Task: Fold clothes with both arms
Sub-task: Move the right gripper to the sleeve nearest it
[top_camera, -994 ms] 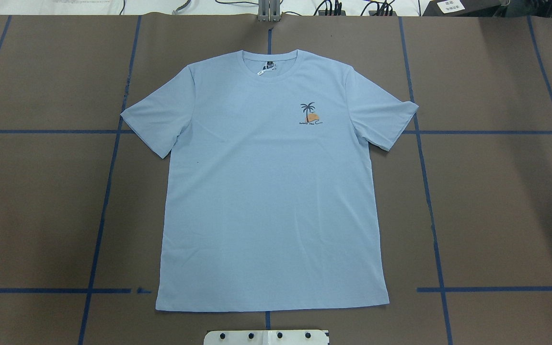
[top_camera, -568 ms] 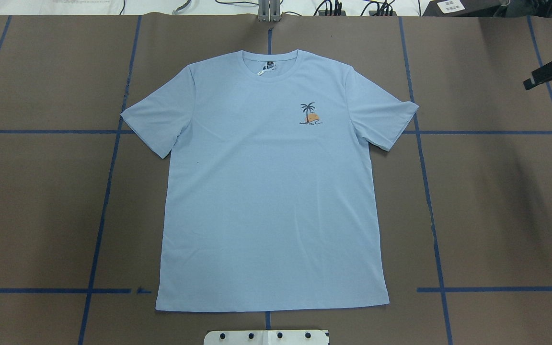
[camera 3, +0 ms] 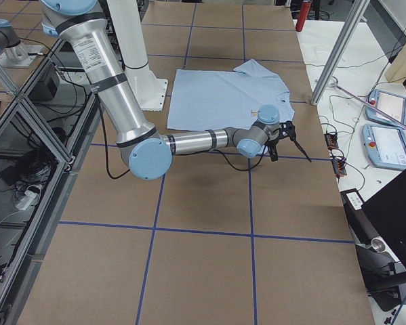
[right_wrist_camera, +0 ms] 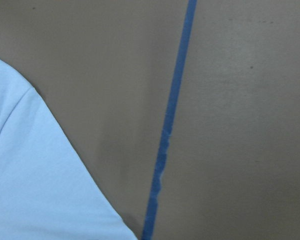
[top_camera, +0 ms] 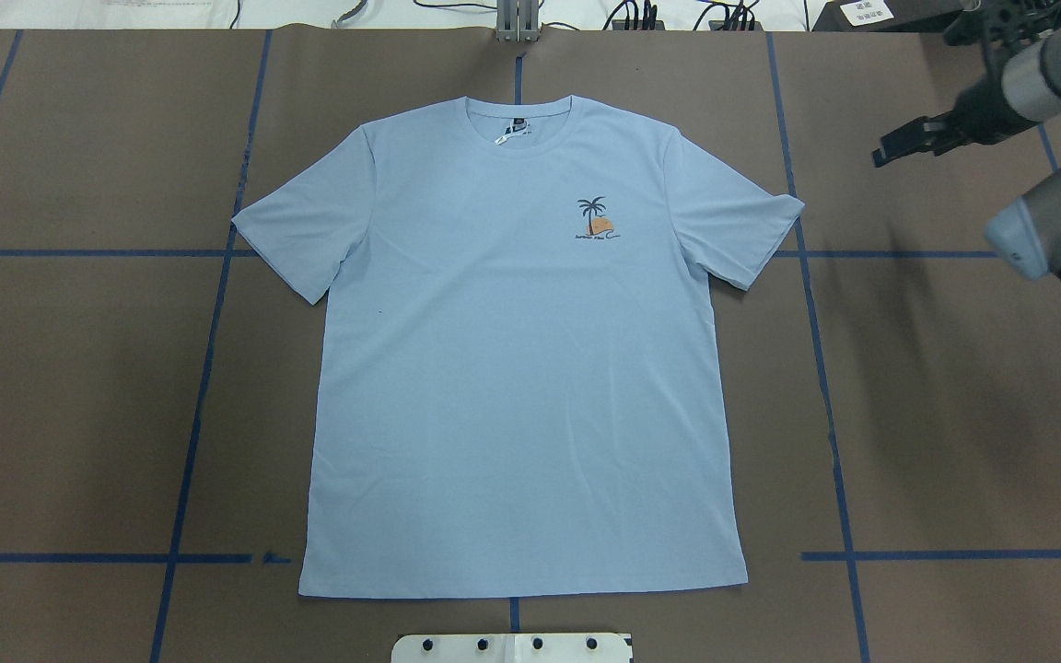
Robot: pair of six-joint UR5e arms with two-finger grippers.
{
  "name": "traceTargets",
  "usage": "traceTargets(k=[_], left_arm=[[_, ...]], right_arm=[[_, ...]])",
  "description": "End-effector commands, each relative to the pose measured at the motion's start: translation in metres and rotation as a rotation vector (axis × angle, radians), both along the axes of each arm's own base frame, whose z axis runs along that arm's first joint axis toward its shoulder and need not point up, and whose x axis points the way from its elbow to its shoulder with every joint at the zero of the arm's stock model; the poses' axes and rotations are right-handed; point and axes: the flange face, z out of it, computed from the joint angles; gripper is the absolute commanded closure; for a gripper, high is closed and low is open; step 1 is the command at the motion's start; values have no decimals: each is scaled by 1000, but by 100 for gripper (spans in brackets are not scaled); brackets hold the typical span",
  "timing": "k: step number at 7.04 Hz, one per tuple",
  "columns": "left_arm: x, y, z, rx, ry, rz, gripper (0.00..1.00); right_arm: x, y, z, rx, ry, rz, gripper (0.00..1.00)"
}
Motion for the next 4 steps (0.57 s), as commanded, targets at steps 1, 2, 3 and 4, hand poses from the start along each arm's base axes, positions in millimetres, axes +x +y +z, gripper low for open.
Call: traceTargets(k=[1,2,3,4], left_arm=[[2,-3,-1,8,13,-14,0],[2,-3,-1,6,14,-14,0],[2,-3,-1,6,14,-15,0],[2,-3,0,4,13,-14,0]], right_arm=[[-43,16,-5,-8,-3,-9,4],[-50,21,-1,-13,6,-25,8],[-57,23,6,-27,16,-34,12],[-57,22,9,-37,27,-37,22]])
